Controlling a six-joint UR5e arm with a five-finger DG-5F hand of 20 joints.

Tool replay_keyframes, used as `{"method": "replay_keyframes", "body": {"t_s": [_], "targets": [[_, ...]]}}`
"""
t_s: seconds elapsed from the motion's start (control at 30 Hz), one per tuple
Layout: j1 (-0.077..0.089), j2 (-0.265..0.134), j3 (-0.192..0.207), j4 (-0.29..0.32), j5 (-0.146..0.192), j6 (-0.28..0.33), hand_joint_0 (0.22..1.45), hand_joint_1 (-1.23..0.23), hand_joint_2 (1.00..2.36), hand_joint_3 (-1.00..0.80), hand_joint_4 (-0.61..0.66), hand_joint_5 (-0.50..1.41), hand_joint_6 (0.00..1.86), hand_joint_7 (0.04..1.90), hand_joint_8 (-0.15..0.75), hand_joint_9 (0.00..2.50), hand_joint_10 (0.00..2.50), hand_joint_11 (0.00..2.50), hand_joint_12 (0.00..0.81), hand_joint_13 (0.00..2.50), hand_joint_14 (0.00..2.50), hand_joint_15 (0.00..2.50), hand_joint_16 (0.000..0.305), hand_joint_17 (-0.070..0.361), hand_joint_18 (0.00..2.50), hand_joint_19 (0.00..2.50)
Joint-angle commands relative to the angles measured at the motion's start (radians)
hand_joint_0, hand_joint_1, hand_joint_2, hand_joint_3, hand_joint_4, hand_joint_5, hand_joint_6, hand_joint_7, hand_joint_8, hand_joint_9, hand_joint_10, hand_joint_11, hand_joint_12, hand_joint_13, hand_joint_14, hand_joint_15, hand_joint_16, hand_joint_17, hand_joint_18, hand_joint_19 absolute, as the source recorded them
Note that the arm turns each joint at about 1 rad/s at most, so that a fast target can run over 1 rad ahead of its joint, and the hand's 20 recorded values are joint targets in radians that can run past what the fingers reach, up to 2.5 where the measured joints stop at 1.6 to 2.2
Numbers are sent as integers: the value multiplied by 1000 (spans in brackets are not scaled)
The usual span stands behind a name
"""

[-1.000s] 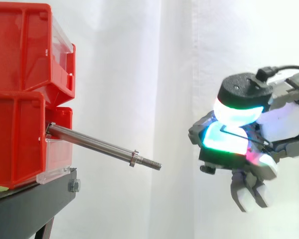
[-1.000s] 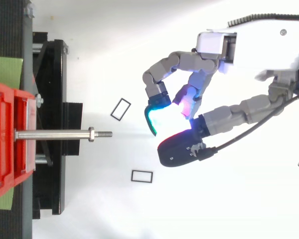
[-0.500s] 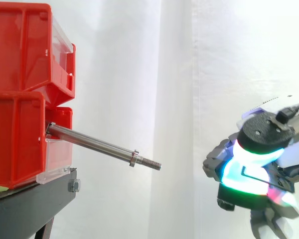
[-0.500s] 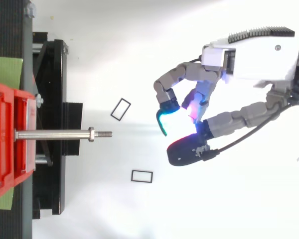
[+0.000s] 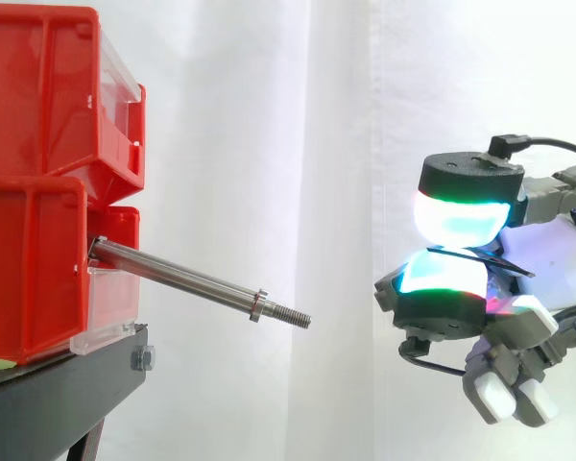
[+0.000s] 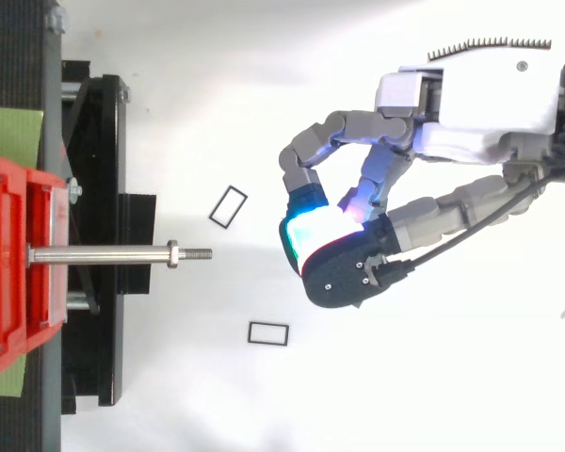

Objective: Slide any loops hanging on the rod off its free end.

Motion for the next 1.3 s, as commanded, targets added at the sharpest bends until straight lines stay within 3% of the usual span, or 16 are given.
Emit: {"method": "replay_keyframes", "body": {"t_s": [0.0, 1.27], "targets": [[1, 1, 0, 1, -2, 4, 569, -719, 1031, 53, 25, -136, 868, 1460, 368, 1211, 24, 672, 407, 936, 12, 319, 67, 151, 891, 639], [1, 1, 0, 1, -2, 1, 563, -697, 1027, 54, 14, -134, 877, 1361, 356, 1197, 19, 654, 381, 858, 11, 287, 66, 148, 819, 525]]}}
